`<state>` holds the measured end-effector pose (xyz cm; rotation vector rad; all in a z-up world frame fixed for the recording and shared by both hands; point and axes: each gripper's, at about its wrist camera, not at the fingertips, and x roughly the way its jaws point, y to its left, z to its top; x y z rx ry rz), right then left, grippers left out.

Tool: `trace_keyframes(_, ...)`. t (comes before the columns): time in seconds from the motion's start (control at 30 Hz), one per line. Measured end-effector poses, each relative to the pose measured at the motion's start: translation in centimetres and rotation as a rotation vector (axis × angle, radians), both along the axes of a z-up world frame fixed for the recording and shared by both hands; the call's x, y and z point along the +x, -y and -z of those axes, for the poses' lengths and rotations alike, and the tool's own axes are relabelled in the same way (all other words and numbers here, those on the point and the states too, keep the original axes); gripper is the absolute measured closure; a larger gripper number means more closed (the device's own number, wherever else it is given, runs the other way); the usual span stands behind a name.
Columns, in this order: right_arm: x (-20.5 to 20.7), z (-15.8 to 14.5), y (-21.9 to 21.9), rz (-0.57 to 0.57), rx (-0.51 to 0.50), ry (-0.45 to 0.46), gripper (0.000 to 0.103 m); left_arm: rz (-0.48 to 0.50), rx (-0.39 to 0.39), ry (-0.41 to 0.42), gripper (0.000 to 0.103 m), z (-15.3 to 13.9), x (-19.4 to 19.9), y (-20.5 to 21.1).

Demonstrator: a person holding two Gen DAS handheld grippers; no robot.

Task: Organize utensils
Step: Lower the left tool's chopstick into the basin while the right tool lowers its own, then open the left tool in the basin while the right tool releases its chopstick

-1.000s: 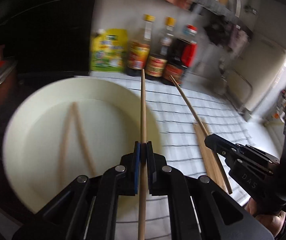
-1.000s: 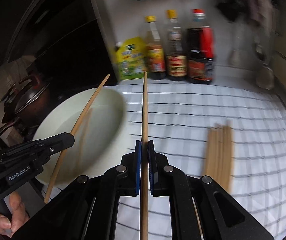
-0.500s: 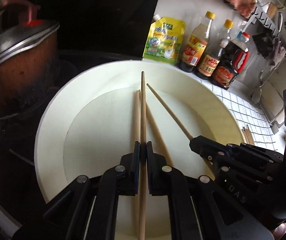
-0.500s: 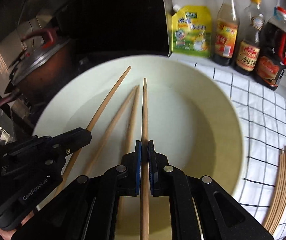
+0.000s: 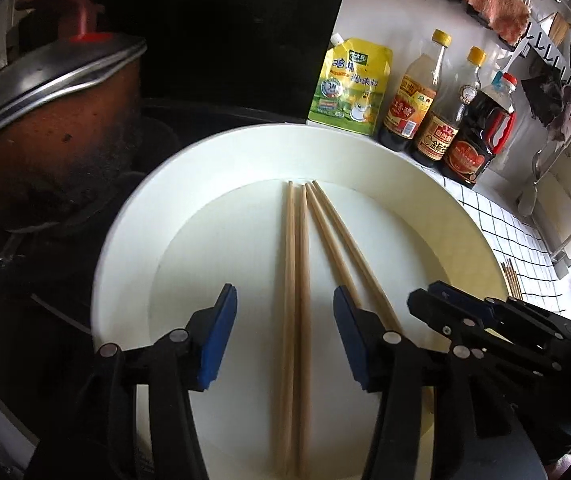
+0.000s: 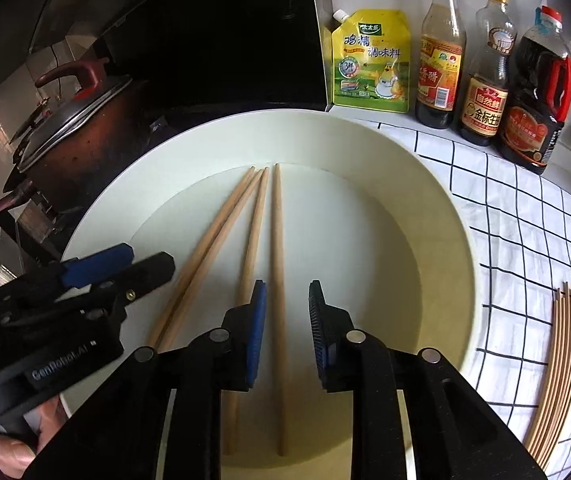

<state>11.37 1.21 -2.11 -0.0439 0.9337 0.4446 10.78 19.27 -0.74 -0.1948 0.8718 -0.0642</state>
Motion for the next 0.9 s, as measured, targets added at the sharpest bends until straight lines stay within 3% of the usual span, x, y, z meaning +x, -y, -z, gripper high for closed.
trace_keyframes(0.17, -0.9, -0.3, 0.3, 0.007, 0.007, 0.011, 0.082, -0.013, 0.017, 0.015, 0.046, -0.3, -0.9, 0.1)
trace_keyframes(0.73, -5.6, -2.5, 3.2, 0.063, 0.070, 0.080, 0.079, 0.011, 0.028, 0.056, 0.046, -1.6, -4.6, 1.7)
trace_keyframes(0.9, -7.3, -2.8, 5.1, 0.099, 0.074, 0.090, 0.078, 0.027, 0.044, 0.075, 0.039, -2.2, -5.9, 2.9)
